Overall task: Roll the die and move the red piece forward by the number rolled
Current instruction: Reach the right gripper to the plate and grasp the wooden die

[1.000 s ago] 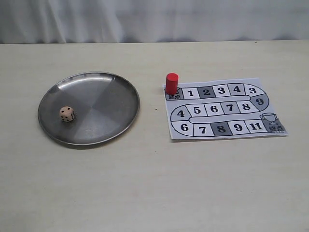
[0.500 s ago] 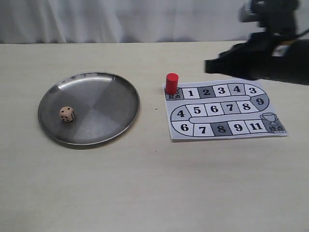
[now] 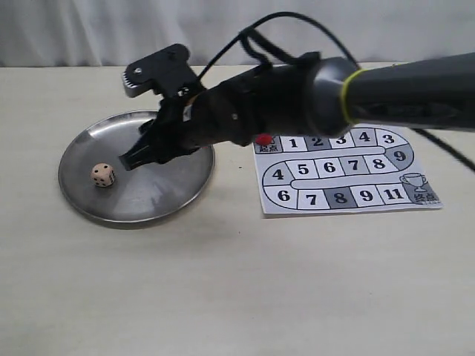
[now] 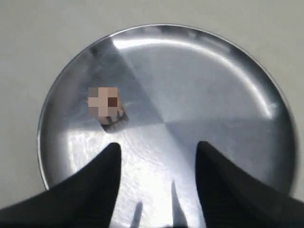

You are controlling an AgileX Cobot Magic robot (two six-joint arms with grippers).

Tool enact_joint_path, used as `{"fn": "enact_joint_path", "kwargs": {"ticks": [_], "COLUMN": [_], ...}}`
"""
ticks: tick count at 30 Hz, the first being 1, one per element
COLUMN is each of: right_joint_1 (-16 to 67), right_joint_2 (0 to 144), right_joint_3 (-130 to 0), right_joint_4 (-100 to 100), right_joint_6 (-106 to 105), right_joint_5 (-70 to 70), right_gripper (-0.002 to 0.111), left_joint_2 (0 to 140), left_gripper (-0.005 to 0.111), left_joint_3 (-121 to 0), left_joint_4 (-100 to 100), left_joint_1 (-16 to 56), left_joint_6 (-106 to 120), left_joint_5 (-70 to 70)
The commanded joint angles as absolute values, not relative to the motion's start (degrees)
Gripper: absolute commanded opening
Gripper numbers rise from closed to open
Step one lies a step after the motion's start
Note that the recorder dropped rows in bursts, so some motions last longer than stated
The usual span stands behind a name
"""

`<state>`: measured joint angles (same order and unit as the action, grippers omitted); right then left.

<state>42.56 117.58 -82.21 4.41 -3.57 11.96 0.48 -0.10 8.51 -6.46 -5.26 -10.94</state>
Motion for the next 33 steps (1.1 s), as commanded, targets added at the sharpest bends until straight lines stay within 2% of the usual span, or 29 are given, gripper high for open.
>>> {"fn": "enact_joint_path", "kwargs": {"ticks": [1, 2, 5, 14, 16, 17, 18, 19, 22, 23, 33], "right_joint_1": [45.52, 46.21, 46.78, 46.68, 46.68, 46.68, 46.68, 46.68, 46.68, 46.68, 40.29], "right_joint_2": [126.62, 129.4, 134.1, 142.85, 143.1, 143.1, 143.1, 143.1, 142.93, 142.34, 124.79], "right_joint_3": [-91.74, -95.0, -100.48, -109.86, -109.87, -109.87, -109.87, -109.87, -109.87, -109.87, -108.32], "right_joint_4": [3.94, 3.94, 4.29, 3.9, 3.54, 3.54, 3.54, 3.54, 3.54, 3.54, -0.66], "right_joint_6": [-3.59, -3.59, -3.67, -3.81, -3.92, -4.87, -5.53, -5.53, -5.53, -5.53, -5.14], "right_joint_5": [12.21, 12.35, 12.63, 13.99, 13.99, 13.99, 13.99, 13.99, 14.94, 16.2, 38.44], "right_gripper": [0.063, 0.07, 0.078, 0.076, 0.069, 0.06, 0.045, 0.035, 0.009, 0.004, 0.004], "left_joint_2": [0.17, 0.17, 0.17, 0.17, 0.17, 0.17, 0.17, 0.17, 0.17, 0.17, 0.17], "left_gripper": [0.0, 0.0, 0.0, 0.0, 0.0, 0.0, 0.0, 0.0, 0.0, 0.0, 0.0], "left_joint_3": [0.0, 0.0, 0.0, 0.0, 0.0, 0.0, 0.0, 0.0, 0.0, 0.0, 0.0], "left_joint_4": [8.24, 8.24, 8.24, 8.24, 8.24, 8.24, 8.24, 8.24, 8.24, 8.24, 8.24], "left_joint_1": [-5.93, -5.93, -5.93, -5.93, -5.93, -5.93, -5.93, -5.93, -5.93, -5.93, -5.93], "left_joint_6": [-5.54, -5.54, -5.54, -5.54, -5.54, -5.54, -5.54, -5.54, -5.54, -5.54, -5.54], "left_joint_5": [-9.99, -9.99, -9.99, -9.99, -9.99, -9.99, -9.99, -9.99, -9.99, -9.99, -9.99]}}
